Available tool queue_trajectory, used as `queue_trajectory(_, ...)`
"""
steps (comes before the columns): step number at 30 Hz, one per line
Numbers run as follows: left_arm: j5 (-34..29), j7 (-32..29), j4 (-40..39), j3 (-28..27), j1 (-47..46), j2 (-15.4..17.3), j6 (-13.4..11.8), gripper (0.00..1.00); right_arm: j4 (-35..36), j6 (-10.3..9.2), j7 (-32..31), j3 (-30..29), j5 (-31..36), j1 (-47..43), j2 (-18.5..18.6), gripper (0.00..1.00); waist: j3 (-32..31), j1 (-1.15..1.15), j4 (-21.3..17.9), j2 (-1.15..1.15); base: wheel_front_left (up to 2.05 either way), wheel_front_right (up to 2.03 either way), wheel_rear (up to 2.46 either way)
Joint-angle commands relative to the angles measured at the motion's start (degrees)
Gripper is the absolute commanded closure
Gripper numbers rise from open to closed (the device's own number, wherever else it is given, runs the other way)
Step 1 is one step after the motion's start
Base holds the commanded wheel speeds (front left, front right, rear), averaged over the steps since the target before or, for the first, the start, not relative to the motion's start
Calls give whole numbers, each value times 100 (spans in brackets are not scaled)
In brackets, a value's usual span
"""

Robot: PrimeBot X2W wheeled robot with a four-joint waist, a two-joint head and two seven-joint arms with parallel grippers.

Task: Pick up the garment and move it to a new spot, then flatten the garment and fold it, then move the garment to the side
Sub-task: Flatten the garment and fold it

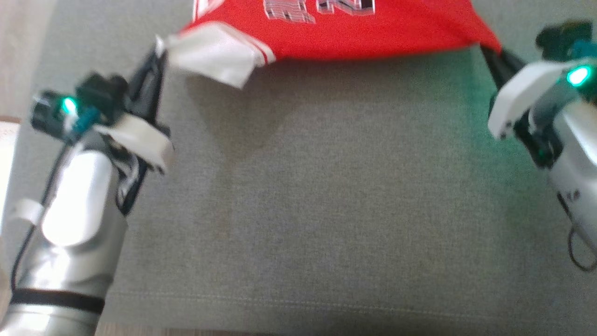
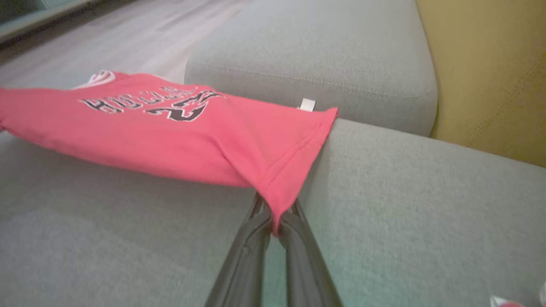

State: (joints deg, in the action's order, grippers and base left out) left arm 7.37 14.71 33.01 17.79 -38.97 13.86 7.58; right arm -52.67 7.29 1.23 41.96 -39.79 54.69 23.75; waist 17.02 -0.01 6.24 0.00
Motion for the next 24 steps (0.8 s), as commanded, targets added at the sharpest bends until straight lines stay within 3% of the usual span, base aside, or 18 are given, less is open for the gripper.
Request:
queue_trajectory(1,117,29,-121,-17,-107,352,-11,100,186,20,-69,159,-110,-183,177,100,-286,1,96,0,0,0,0)
queue_trajectory(14,1012,-104,-70,1329,663,1017,-10,100,546,20,-763,1206,-592,-897,777,100,-1059,1,128,0,0,0,0)
queue_trajectory(17,1560,-377,-469,1757,932,1376,-9,100,800,20,-1103,1508,-858,-1084,992,100,-1235,1,147,0,0,0,0)
queue_trajectory(24,2645,-1005,-1409,2184,1452,2180,-9,100,1365,20,-1693,2060,-1271,-1404,1376,100,-1498,1,137,0,0,0,0)
